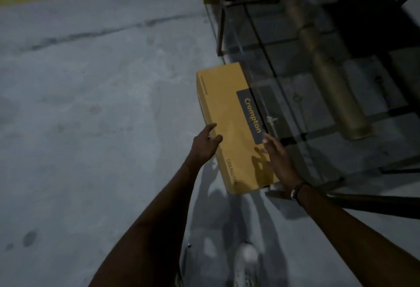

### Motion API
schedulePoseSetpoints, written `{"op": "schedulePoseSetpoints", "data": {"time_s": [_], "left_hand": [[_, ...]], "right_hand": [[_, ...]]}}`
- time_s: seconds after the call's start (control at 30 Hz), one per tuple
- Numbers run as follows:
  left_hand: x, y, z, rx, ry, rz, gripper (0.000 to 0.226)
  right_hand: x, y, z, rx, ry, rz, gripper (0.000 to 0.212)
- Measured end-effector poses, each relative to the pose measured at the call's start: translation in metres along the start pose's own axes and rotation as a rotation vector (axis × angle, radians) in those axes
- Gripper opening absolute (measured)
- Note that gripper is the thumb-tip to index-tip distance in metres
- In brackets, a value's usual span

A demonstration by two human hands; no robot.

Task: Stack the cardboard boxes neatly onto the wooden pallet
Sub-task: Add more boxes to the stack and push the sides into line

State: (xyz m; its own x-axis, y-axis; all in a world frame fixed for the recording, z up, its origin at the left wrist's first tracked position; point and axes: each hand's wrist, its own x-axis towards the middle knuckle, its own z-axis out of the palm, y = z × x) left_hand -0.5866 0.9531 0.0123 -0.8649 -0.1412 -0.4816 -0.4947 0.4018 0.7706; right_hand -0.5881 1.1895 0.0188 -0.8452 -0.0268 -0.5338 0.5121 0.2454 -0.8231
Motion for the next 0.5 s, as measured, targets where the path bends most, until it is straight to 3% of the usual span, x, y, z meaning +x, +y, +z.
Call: {"op": "schedulePoseSetpoints", "data": {"time_s": [0.23,0.33,0.5], "left_hand": [[0.073,-0.049,0.049,0.232,-0.109,0.113,0.069],[0.079,-0.068,0.059,0.377,-0.085,0.140,0.076],[0.071,-0.079,0.054,0.425,-0.051,0.145,0.087]], "right_hand": [[0.074,0.060,0.018,-0.058,-0.014,-0.046,0.042],[0.087,0.069,0.023,-0.132,-0.015,-0.085,0.048],[0.096,0.077,0.020,-0.236,0.004,-0.165,0.050]]}}
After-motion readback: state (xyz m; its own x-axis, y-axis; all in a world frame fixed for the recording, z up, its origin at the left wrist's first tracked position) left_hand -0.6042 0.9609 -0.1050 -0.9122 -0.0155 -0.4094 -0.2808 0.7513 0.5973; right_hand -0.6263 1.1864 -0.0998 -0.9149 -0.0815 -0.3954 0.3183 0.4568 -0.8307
